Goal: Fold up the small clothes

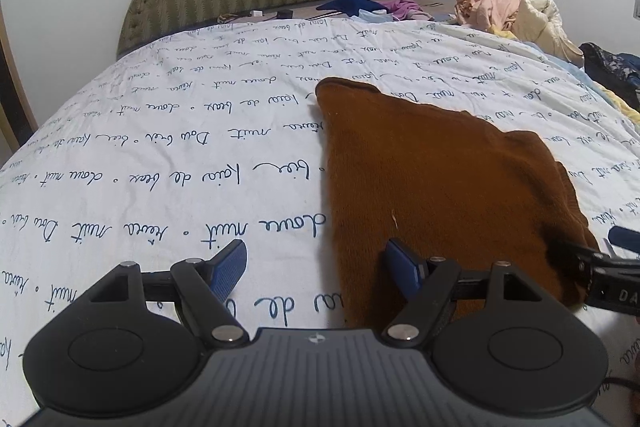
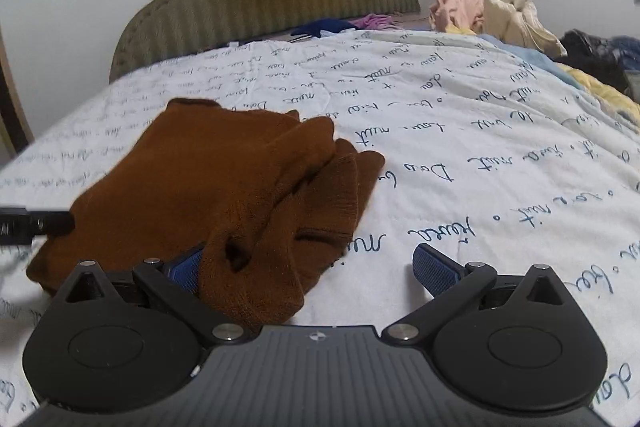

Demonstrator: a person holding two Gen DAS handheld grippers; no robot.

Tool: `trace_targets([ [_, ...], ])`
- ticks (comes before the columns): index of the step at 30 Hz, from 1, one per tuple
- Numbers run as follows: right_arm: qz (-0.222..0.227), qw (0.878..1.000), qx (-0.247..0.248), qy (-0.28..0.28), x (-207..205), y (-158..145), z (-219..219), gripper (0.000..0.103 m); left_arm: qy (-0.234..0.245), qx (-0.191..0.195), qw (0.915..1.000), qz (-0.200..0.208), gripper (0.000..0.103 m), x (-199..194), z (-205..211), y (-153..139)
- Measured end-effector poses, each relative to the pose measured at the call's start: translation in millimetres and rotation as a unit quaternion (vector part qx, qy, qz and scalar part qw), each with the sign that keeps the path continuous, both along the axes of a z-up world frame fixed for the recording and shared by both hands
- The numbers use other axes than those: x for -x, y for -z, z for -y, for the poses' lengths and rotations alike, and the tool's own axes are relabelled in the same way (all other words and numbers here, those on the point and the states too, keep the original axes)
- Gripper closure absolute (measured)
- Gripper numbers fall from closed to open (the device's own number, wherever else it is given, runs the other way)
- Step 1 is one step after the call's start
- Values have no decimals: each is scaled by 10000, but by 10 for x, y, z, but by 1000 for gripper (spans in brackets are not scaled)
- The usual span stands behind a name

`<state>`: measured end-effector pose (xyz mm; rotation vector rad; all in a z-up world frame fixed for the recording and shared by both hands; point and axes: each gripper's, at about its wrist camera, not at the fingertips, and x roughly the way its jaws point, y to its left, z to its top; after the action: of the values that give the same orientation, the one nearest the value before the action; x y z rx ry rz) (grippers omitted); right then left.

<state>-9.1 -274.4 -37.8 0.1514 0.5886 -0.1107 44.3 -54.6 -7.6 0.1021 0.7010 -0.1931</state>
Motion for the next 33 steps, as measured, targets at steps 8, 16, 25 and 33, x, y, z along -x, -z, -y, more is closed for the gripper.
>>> trace_targets([
  [8, 3, 9998, 211, 34, 29, -29, -55, 1, 126, 180, 9996, -156, 27, 161, -79, 21],
  [16, -85, 9995, 286, 40, 173, -99, -184, 1, 235, 209, 9994, -119, 27, 385, -168, 114],
  [25, -103, 9991, 407, -11, 348, -132, -299, 1, 364, 178, 9989, -218, 27, 545, -208, 254],
  [33, -225, 9989, 399, -140, 523, -136, -417, 1, 219, 106, 9996, -121, 27, 570, -212, 322],
])
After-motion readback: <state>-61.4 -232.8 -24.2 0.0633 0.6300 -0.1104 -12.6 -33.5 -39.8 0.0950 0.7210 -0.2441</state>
